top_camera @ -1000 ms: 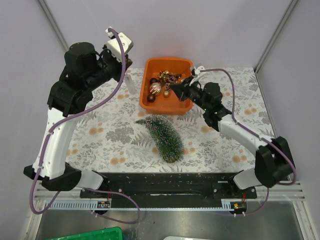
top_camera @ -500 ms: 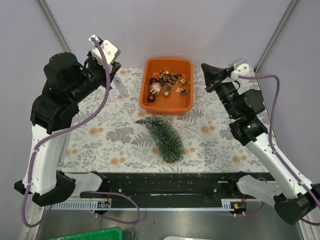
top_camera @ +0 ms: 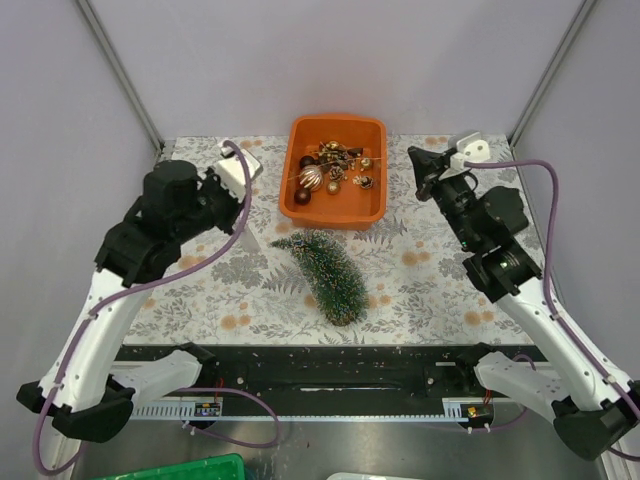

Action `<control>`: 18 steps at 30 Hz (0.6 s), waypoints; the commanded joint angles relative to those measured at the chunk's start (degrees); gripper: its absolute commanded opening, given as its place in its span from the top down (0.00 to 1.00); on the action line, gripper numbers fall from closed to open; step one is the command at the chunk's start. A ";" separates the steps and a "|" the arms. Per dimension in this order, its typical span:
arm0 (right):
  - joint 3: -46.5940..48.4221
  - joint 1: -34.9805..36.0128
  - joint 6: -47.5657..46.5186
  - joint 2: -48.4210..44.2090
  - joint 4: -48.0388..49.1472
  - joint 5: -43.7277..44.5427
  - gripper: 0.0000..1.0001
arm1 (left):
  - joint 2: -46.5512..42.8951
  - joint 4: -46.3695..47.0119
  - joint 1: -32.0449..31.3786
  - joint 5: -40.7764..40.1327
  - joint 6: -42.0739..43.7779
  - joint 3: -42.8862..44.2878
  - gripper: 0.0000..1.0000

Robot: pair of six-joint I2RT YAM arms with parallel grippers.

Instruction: Decorate the small christmas tree

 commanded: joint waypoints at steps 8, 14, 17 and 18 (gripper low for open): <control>-6.21 -0.11 -1.14 4.88 -0.68 7.85 1.00 | -1.89 8.62 0.26 5.46 -12.80 -24.36 1.00; -8.58 -0.11 2.55 4.89 -0.24 10.93 1.00 | -1.81 13.11 0.17 9.07 -16.58 -32.98 0.94; -9.81 -0.11 5.27 4.10 -0.68 10.14 1.00 | -1.54 14.34 0.17 11.18 -17.20 -36.58 0.83; -10.08 -0.20 6.24 3.66 -1.20 9.88 1.00 | -1.54 14.51 0.26 11.62 -17.11 -37.55 0.75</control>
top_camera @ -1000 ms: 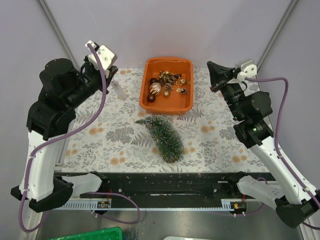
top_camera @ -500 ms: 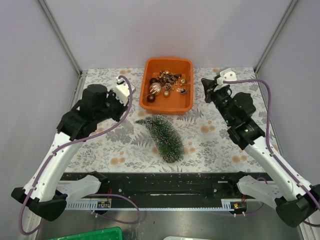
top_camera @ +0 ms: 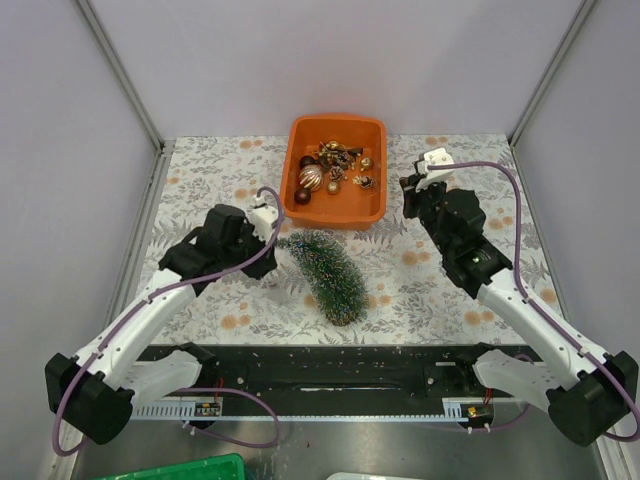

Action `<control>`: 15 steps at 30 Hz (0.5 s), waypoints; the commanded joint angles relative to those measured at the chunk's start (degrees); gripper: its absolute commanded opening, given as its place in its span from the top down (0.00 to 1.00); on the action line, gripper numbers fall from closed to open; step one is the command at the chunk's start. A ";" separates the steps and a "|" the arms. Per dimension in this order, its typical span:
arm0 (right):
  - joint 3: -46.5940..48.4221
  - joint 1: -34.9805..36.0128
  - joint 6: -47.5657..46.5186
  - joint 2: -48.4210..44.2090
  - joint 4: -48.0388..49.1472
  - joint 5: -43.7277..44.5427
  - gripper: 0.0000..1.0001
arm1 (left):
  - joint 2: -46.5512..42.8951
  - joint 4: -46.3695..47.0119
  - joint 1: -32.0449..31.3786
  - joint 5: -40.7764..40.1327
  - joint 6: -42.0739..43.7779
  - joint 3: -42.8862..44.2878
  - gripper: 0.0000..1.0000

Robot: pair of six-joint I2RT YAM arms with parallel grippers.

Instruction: Decorate the small christmas tree

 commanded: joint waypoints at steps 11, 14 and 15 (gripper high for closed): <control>-0.62 -0.25 12.58 -8.59 -14.11 4.72 1.00 | -5.69 -0.51 0.26 1.92 -1.26 -2.88 0.51; 0.96 -0.25 14.60 -10.70 -19.38 4.99 1.00 | -9.55 -2.53 0.35 0.77 -0.65 -3.57 0.51; 1.40 -0.33 15.04 -11.75 -21.22 4.55 1.00 | -10.96 -3.24 0.35 0.68 -0.47 -3.75 0.50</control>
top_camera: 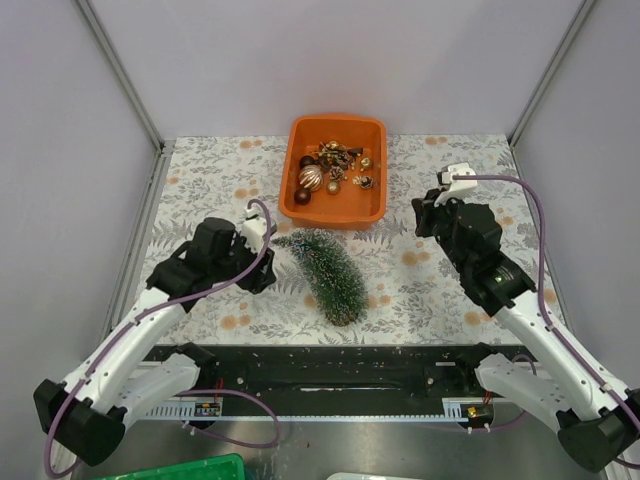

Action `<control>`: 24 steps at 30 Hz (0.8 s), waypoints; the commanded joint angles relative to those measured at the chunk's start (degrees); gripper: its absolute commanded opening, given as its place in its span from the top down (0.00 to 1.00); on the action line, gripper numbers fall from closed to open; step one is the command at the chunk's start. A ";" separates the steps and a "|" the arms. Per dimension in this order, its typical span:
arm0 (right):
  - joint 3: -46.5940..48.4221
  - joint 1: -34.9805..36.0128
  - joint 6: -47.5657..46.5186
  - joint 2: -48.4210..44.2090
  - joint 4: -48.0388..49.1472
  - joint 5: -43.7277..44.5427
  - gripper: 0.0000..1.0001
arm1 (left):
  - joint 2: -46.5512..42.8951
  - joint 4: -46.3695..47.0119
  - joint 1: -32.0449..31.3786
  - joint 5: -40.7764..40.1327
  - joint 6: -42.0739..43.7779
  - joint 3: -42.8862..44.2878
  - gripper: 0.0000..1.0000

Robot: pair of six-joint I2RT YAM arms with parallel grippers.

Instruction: Decorate the small christmas tree

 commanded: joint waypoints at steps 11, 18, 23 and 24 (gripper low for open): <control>15.08 -0.18 12.52 -9.80 -33.88 -16.42 1.00 | -11.55 -9.30 0.37 -3.36 5.93 9.02 0.49; 20.62 -0.18 17.98 -10.42 -46.72 -26.89 0.98 | -12.61 -18.17 0.28 6.82 15.77 18.68 0.54; 18.87 -0.18 22.02 -10.86 -49.90 -35.94 0.94 | -10.07 -23.29 -0.33 18.34 17.54 25.72 0.58; 18.08 -0.18 23.07 -10.51 -49.90 -37.96 0.94 | -9.28 -23.64 -0.59 19.92 17.10 26.95 0.58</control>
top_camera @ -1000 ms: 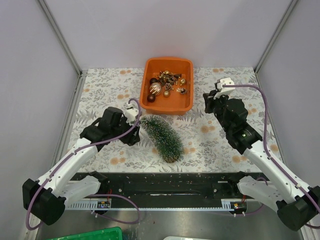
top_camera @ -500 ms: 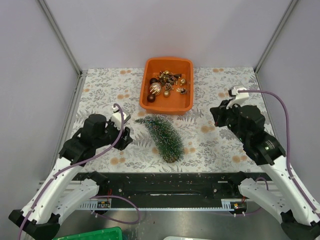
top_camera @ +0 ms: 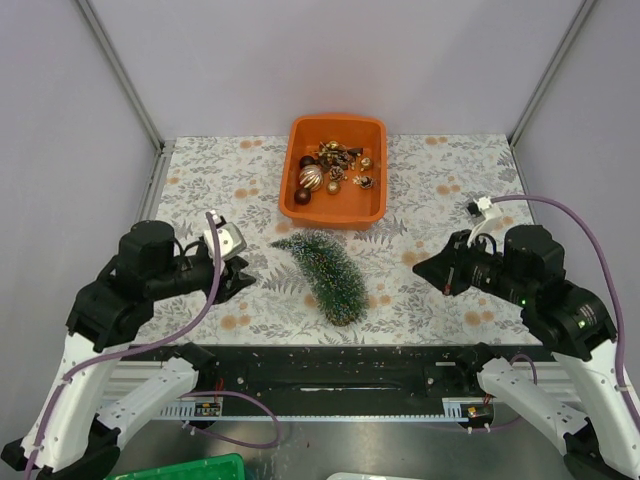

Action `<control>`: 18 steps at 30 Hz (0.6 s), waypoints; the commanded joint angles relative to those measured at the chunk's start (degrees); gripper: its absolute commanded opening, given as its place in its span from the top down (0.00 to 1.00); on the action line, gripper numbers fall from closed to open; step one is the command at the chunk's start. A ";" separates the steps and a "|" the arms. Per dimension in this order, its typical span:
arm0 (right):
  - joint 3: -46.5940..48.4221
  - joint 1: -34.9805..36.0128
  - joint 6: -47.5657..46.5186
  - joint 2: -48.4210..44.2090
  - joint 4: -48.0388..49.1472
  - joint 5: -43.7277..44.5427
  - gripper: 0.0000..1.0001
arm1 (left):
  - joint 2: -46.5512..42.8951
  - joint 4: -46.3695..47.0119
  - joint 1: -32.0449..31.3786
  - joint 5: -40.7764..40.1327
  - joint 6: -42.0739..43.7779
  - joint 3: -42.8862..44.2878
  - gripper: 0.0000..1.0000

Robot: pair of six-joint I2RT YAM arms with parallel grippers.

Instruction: Decorate the small christmas tree

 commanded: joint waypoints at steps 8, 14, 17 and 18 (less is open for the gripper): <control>-7.46 -0.25 14.20 -1.44 2.87 -22.75 0.94 | 7.13 -3.56 -9.96 18.52 -0.95 11.47 0.61; -13.78 -0.16 22.02 -2.94 12.44 -27.07 0.94 | 10.29 -2.24 -22.09 11.76 2.83 9.89 0.57; -15.81 -0.16 25.89 -4.17 17.10 -27.60 0.93 | 12.13 0.39 -29.90 6.14 3.79 10.68 0.57; -16.25 -0.16 26.86 -4.43 17.99 -27.77 0.93 | 13.53 0.84 -32.37 4.12 3.88 11.29 0.57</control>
